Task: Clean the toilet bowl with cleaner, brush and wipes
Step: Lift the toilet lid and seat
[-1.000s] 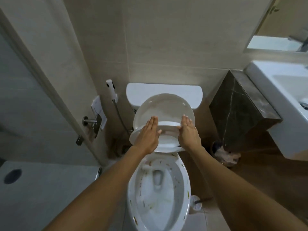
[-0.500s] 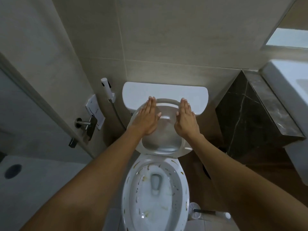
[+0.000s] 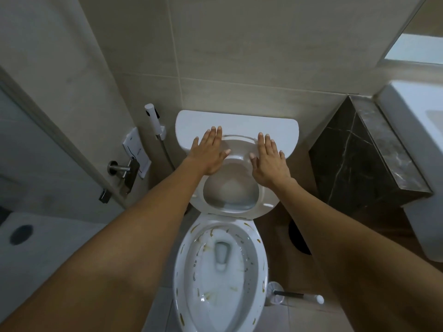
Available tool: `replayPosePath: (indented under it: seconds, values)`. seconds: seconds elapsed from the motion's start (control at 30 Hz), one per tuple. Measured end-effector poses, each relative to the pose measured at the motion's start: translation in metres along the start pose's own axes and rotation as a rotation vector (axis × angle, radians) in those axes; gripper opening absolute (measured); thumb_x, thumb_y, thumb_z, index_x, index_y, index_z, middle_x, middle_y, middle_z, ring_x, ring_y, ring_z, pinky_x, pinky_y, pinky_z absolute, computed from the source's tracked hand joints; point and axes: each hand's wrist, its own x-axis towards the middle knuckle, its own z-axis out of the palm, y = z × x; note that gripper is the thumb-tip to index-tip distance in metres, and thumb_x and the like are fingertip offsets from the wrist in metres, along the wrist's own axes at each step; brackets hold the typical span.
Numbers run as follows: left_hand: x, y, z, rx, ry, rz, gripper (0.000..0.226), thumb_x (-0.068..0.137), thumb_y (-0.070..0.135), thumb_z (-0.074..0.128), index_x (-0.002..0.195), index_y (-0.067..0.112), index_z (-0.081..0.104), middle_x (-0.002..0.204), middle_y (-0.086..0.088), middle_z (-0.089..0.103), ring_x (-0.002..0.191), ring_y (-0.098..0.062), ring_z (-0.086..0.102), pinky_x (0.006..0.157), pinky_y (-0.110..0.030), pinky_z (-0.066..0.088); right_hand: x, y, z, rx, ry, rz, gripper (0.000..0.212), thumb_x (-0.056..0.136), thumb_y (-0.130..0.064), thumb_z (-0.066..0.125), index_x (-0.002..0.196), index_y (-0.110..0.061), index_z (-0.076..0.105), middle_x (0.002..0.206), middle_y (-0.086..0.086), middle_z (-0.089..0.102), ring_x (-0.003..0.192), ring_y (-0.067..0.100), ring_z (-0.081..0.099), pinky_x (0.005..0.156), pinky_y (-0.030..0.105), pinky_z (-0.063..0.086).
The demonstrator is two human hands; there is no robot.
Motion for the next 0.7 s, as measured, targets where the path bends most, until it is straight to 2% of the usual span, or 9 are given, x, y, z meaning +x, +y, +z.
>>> replayPosePath:
  seconds: [0.13,0.3,0.47,0.7]
  values:
    - [-0.019,-0.001,-0.012,0.067,-0.016,-0.023,0.069,0.101,0.047,0.021,0.151,0.011,-0.01,0.158,-0.01,-0.015,0.146,-0.023,-0.012,0.117,-0.045,-0.002,-0.017,-0.003,-0.018,-0.08,-0.018,0.031,0.066,0.101,-0.048,0.017,0.153,-0.016,-0.01,0.16,0.007,-0.014,0.147,0.024,-0.012,0.117,0.044,-0.003]
    - [-0.065,-0.004,-0.018,0.102,-0.046,-0.054,0.069,0.101,0.048,0.021,0.151,0.008,-0.006,0.159,-0.012,-0.012,0.146,-0.024,-0.009,0.117,-0.045,0.0,-0.053,-0.017,-0.037,-0.113,-0.009,0.057,0.064,0.102,-0.046,0.016,0.153,-0.014,-0.005,0.16,0.007,-0.009,0.147,0.025,-0.01,0.118,0.043,-0.002]
    - [-0.142,-0.005,-0.019,0.038,-0.087,-0.078,0.067,0.102,0.043,0.024,0.152,0.008,-0.005,0.159,-0.01,-0.011,0.146,-0.023,-0.01,0.116,-0.045,-0.002,-0.114,-0.042,-0.046,-0.124,-0.03,0.062,0.062,0.103,-0.043,0.017,0.154,-0.012,0.0,0.161,0.008,-0.004,0.148,0.025,-0.008,0.118,0.044,0.0]
    - [-0.263,-0.024,-0.007,-0.037,-0.13,-0.196,0.066,0.102,0.041,0.027,0.151,0.007,-0.002,0.159,-0.011,-0.007,0.147,-0.024,-0.007,0.117,-0.045,0.0,-0.202,-0.093,-0.05,-0.083,-0.108,0.034,0.061,0.103,-0.039,0.02,0.153,-0.01,0.002,0.161,0.009,-0.002,0.148,0.025,-0.007,0.118,0.046,0.002]
